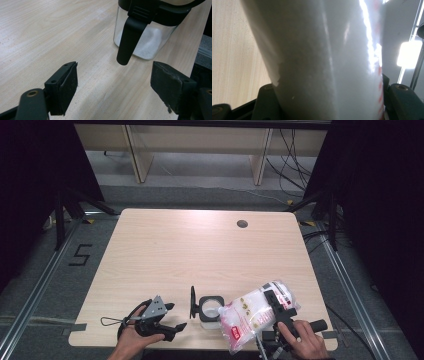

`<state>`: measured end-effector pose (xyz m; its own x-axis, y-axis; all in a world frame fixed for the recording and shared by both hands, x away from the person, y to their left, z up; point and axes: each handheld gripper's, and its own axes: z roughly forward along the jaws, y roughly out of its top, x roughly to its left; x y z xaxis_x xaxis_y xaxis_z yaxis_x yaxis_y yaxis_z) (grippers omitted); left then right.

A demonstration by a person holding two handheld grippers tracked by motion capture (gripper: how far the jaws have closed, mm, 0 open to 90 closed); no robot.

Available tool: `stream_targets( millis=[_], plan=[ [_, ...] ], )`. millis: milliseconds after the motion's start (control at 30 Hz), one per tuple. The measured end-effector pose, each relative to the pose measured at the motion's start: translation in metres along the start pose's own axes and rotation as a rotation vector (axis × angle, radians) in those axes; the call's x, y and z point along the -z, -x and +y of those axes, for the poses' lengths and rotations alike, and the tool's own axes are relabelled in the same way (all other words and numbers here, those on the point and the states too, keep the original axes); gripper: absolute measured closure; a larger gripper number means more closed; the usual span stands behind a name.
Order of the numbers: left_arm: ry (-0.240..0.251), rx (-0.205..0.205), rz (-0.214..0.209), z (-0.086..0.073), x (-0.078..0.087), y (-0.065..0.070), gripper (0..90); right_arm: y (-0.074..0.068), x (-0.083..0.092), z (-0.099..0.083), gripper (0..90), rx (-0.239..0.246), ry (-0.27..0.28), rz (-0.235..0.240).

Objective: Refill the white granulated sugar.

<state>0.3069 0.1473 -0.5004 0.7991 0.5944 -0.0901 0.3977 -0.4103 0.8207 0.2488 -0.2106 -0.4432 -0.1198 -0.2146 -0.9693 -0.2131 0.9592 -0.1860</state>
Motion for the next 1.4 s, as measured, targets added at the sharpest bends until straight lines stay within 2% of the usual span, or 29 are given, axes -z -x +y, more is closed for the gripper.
stream_targets(
  millis=[133, 200, 233, 267, 300, 367, 433, 567, 633, 667, 733, 767, 800, 900, 967, 1000, 1033, 1067, 1100, 1200, 1233, 1267, 1300, 1400],
  plan=[
    [0.002, 0.000, -0.002, -0.0001, -0.0002, -0.0001, 21.3, 0.0002, -0.0015, -0.0002, 40.7, 0.012, 0.025, -0.022],
    [-0.002, -0.001, 0.000, 0.0000, 0.0000, -0.0001, 21.3, -0.0010, -0.0012, 0.0007, 40.7, -0.004, 0.015, -0.003],
    [-0.004, -0.001, 0.002, 0.0001, 0.0002, 0.0001, 21.3, -0.0016, -0.0022, 0.0004, 40.7, -0.008, 0.027, -0.011],
    [-0.001, 0.001, -0.002, 0.0000, 0.0000, -0.0001, 21.4, -0.0023, -0.0007, 0.0007, 40.7, -0.021, 0.004, 0.002],
    [-0.001, -0.003, -0.001, -0.0001, 0.0000, -0.0006, 21.3, -0.0022, -0.0028, 0.0001, 40.7, -0.011, 0.037, -0.023],
    [0.002, 0.000, -0.003, -0.0001, -0.0003, -0.0003, 21.3, 0.0020, 0.0002, 0.0006, 40.7, 0.026, 0.004, -0.007],
    [-0.001, -0.005, -0.001, 0.0001, 0.0000, -0.0002, 21.3, 0.0002, 0.0008, 0.0003, 40.7, 0.003, -0.007, 0.003],
    [-0.003, -0.004, 0.001, 0.0000, 0.0001, -0.0005, 21.3, 0.0003, 0.0005, 0.0001, 40.7, 0.004, -0.006, 0.004],
    [-0.005, -0.005, 0.003, 0.0001, 0.0003, -0.0006, 21.3, 0.0009, -0.0005, -0.0001, 40.7, 0.015, 0.007, -0.010],
    [-0.003, -0.004, 0.001, 0.0000, 0.0001, -0.0006, 21.3, 0.0013, 0.0007, 0.0004, 40.7, 0.012, -0.015, 0.028],
    [-0.003, -0.004, 0.001, 0.0000, 0.0001, -0.0006, 21.3, 0.0008, 0.0007, 0.0005, 40.7, 0.010, -0.014, 0.021],
    [-0.001, -0.004, -0.001, -0.0001, 0.0000, -0.0007, 21.4, -0.0009, -0.0009, 0.0007, 40.7, -0.006, 0.002, 0.020],
    [0.002, 0.000, -0.003, -0.0001, -0.0001, -0.0003, 21.3, -0.0033, -0.0023, 0.0003, 40.7, -0.019, 0.027, -0.020],
    [0.004, 0.002, -0.003, -0.0001, -0.0002, -0.0003, 21.3, -0.0039, -0.0017, 0.0010, 40.7, -0.029, 0.019, -0.012],
    [0.003, 0.001, -0.003, -0.0001, -0.0002, -0.0003, 21.3, -0.0020, -0.0013, 0.0008, 40.7, 0.002, 0.019, -0.028],
    [-0.002, -0.005, 0.000, -0.0001, 0.0000, -0.0007, 21.3, -0.0037, -0.0015, 0.0007, 40.7, -0.017, 0.018, -0.023],
    [0.003, 0.000, -0.003, -0.0001, -0.0002, -0.0002, 21.3, -0.0026, -0.0016, 0.0009, 40.7, -0.003, 0.023, -0.029],
    [0.003, 0.000, -0.004, -0.0001, -0.0002, -0.0002, 21.3, -0.0037, -0.0018, 0.0006, 40.7, -0.012, 0.018, -0.024],
    [0.002, 0.001, -0.004, -0.0001, -0.0002, -0.0002, 21.3, -0.0014, -0.0022, 0.0009, 40.7, 0.016, 0.028, -0.038],
    [0.003, 0.004, -0.003, -0.0001, -0.0001, -0.0002, 21.4, -0.0046, -0.0020, 0.0005, 40.7, -0.020, 0.018, -0.023],
    [0.003, 0.000, -0.003, 0.0000, 0.0000, -0.0003, 21.4, -0.0025, -0.0018, 0.0006, 40.7, -0.011, 0.017, -0.010],
    [0.001, 0.001, -0.003, 0.0000, 0.0000, -0.0002, 21.3, -0.0030, -0.0023, 0.0007, 40.7, -0.023, 0.026, -0.013],
    [0.002, 0.000, -0.004, 0.0000, -0.0001, -0.0003, 21.3, -0.0014, -0.0018, 0.0001, 40.7, -0.005, 0.022, -0.016],
    [0.003, 0.001, -0.003, -0.0001, -0.0001, -0.0002, 21.3, -0.0013, -0.0018, -0.0003, 40.7, -0.009, 0.024, -0.021]
  ],
)
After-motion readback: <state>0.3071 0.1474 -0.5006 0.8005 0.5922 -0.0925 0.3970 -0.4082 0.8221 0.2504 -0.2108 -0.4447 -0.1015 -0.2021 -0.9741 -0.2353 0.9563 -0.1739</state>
